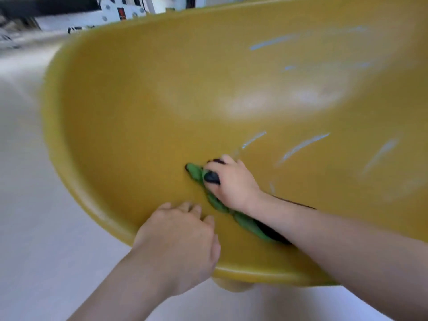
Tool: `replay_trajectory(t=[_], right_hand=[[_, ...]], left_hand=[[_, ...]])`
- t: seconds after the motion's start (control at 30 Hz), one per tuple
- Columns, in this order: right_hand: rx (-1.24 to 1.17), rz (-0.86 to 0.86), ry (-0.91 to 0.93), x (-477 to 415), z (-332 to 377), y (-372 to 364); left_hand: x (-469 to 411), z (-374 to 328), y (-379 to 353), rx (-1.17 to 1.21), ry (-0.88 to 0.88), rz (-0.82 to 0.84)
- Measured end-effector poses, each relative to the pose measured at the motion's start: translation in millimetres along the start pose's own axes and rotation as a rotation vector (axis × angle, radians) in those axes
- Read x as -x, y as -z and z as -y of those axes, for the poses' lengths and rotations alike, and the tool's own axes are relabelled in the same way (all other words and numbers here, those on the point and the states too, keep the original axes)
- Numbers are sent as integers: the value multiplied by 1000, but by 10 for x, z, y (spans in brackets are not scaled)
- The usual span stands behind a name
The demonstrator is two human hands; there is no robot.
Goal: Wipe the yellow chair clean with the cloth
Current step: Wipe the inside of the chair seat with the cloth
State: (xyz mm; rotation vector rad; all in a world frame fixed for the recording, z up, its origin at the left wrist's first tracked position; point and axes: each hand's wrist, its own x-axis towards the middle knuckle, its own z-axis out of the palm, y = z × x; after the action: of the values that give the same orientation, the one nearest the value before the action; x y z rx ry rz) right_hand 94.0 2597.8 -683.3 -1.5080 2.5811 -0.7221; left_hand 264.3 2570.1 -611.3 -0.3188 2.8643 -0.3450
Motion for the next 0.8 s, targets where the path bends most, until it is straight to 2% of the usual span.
replay_trajectory(t=[0.07, 0.13, 0.2, 0.27, 0.3, 0.33, 0.4, 0.53, 0.57, 0.63, 0.73, 0.8], right_hand=[[-45, -2, -107, -424, -6, -60], [-23, 67, -98, -375, -94, -85], [-57, 209, 85, 112, -121, 110], [-160, 368, 186, 631, -125, 243], [-163, 385, 223, 724, -160, 255], [-142, 348, 242, 661, -198, 228], [-106, 170, 254, 258, -170, 106], [-225, -116, -111, -713, -65, -86], [-215, -133, -117, -715, -76, -99], [-244, -55, -35, -427, -68, -53], [-324, 355, 145, 360, -37, 247], [-442, 539, 159, 521, -105, 447]], left_hand=[[1, 10, -1, 12, -1, 19], [-12, 37, 20, 36, 28, 33], [-23, 55, 23, 54, 48, 42], [-51, 34, 51, 60, 67, 34], [-68, 18, 71, 59, 69, 26], [-82, -2, 101, 58, 69, 24], [-105, -38, 151, 59, 67, 54], [-127, -31, 64, 53, 108, 72], [-141, -20, 59, 68, 132, 64], [-151, 43, 101, 53, 183, 96], [-250, 154, 241, 78, 219, 18], [-334, 120, 334, 183, 225, 3]])
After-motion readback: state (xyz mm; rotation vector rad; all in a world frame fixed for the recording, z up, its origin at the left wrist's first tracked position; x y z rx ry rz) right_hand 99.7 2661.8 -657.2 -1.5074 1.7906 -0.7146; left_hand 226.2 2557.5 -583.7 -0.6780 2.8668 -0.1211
